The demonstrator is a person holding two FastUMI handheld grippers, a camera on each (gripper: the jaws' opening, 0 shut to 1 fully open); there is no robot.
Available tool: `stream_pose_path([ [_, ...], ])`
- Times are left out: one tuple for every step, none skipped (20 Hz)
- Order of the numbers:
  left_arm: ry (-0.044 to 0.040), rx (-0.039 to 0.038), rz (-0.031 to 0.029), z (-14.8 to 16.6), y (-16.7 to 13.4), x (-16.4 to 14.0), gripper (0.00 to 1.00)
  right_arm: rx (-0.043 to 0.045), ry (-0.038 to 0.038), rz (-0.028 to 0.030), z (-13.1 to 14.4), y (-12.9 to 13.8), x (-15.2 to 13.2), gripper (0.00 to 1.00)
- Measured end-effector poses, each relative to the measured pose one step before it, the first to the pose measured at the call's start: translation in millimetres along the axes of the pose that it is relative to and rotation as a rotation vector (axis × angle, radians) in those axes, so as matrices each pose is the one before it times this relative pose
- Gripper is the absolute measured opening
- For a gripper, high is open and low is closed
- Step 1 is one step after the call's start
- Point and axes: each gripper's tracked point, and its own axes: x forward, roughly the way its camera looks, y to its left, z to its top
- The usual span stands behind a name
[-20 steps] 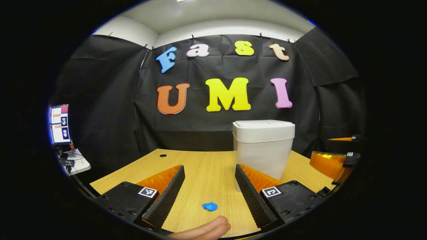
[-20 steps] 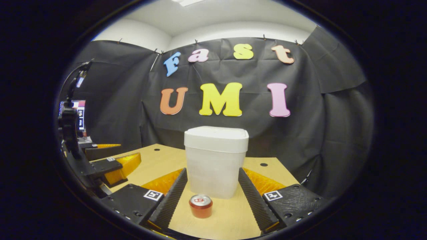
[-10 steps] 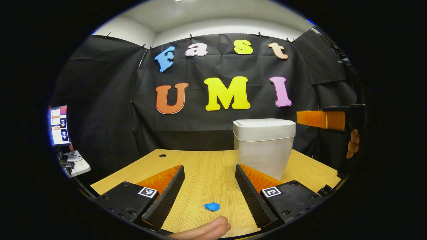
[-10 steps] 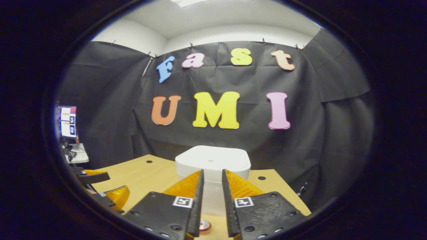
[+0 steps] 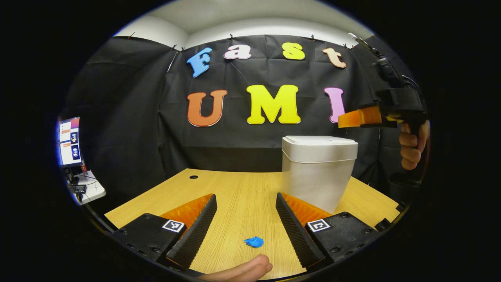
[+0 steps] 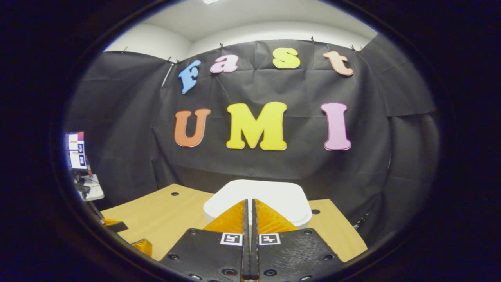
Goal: Press the lid of the desktop garbage bin to open it, pick up the crumpled paper on the desktop and throw it into the bin, then pick up the pop can on the desktop and drop it into the bin, and finally close the garbage bin lid.
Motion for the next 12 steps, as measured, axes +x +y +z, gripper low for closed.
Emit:
stream_pose_path([
  [-0.00057,-0.00086,0.00411,1.21,2.39,0.66,0.98,0.00684,0.01310,-0.00180,-1.93,2.63,9.90,0.00],
  [-0.00175,-0.00012,0.00335,-0.67,1.61,-0.17,0.98,0.01907,0.01981,0.00280,-3.46,1.34,7.93,0.01],
  [-0.00220,-0.00074,0.00304,0.99,1.41,-0.10,0.98,0.01193,0.01593,0.00657,-3.92,3.09,5.31,0.01],
  [0.00038,0.00020,0.00241,-0.49,1.63,0.10,0.98,0.00488,0.01133,-0.00696,-3.29,-1.50,6.61,0.01],
  [0.00018,0.00069,0.00167,-0.30,1.08,0.19,0.98,0.00416,-0.01027,0.00543,0.86,-0.44,2.87,0.00],
  [-0.00024,0.00117,0.00098,0.65,0.32,1.27,0.98,-0.00035,-0.00306,0.00286,-1.62,1.68,2.78,0.01],
  [0.00342,-0.00082,0.00330,-0.59,0.53,0.55,0.98,0.00904,0.00597,0.00743,-6.77,1.47,2.54,0.00],
  [0.00127,-0.00301,0.00151,-0.84,0.24,1.02,0.98,0.01333,0.03410,0.02195,-10.77,5.91,3.03,0.01],
  [0.00227,-0.00110,-0.00187,-0.30,-1.81,0.18,0.98,0.00993,0.00541,0.00077,-4.26,-1.40,-2.58,0.01],
  [0.00319,0.00091,-0.00288,-1.79,-0.77,-1.01,0.98,-0.00246,-0.00569,-0.00394,5.72,-0.24,1.19,0.02],
  [0.00417,0.00344,-0.00693,-0.67,-2.55,1.43,0.98,-0.01329,0.02106,-0.01063,-8.66,-0.77,0.82,0.01],
  [0.00217,0.00067,-0.00443,-1.32,-0.86,0.71,0.98,-0.03909,-0.00725,-0.02189,1.49,-0.60,-0.36,0.03],
])
